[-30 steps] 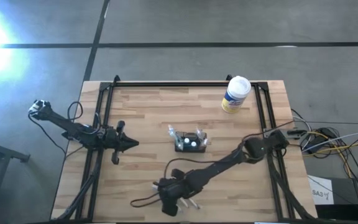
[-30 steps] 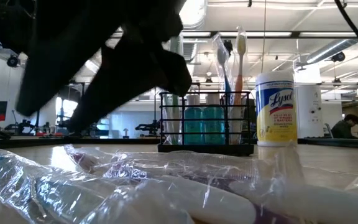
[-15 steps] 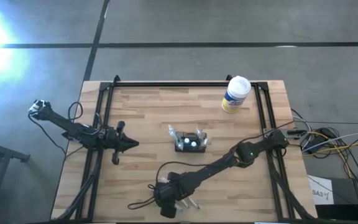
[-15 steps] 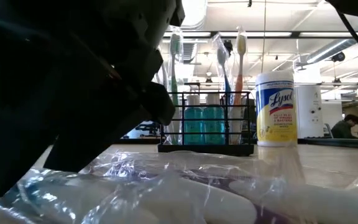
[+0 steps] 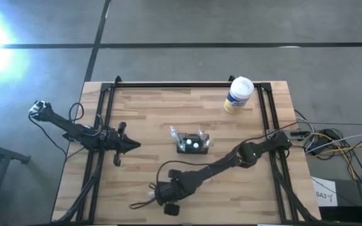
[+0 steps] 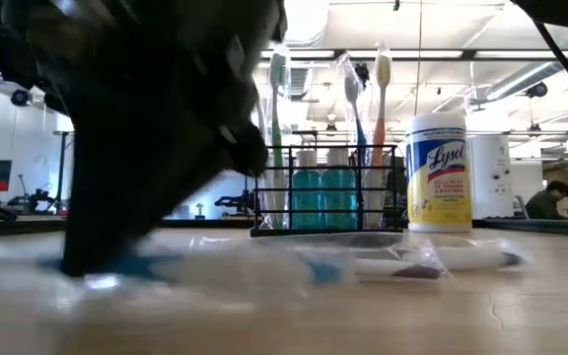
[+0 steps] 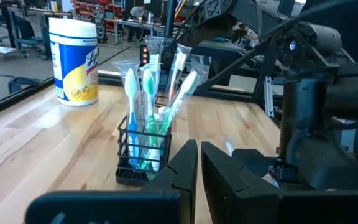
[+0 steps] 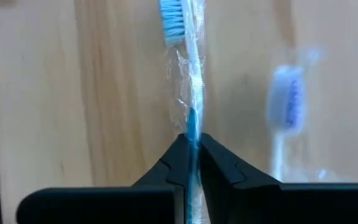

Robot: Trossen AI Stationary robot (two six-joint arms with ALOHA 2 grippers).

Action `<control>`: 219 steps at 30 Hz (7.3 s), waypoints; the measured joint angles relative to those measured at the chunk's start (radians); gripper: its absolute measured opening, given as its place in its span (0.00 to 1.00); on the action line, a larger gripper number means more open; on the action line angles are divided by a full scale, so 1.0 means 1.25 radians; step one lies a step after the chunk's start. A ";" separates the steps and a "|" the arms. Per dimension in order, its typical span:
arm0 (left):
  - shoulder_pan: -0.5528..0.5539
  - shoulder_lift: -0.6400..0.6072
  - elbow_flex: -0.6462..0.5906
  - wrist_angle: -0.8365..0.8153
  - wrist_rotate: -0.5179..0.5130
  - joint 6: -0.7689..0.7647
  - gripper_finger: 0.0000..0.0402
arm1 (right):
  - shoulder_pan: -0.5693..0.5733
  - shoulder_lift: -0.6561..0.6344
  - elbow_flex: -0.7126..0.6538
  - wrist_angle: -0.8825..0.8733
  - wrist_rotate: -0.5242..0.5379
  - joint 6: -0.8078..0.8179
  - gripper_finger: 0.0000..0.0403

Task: Pick & Place toothbrushing station
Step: Put the blue toothbrush into the black mesh organizer

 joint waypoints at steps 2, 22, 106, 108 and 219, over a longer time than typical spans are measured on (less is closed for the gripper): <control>0.000 0.000 0.000 0.000 0.000 0.000 0.06 | -0.001 -0.014 0.009 0.005 0.001 -0.017 0.05; 0.000 -0.002 0.019 0.012 0.131 0.051 0.06 | 0.164 -0.355 -0.002 0.119 0.347 -0.297 0.05; 0.063 0.590 0.472 0.184 0.128 0.173 0.61 | -0.116 -0.622 -1.110 1.515 0.145 -0.551 0.05; 0.064 0.593 0.472 0.190 0.120 0.174 0.60 | -0.115 -0.622 -1.105 1.513 0.145 -0.551 0.05; 0.658 0.853 0.469 0.283 0.894 0.269 0.06 | -0.103 -0.999 -1.528 1.514 0.100 -0.639 0.02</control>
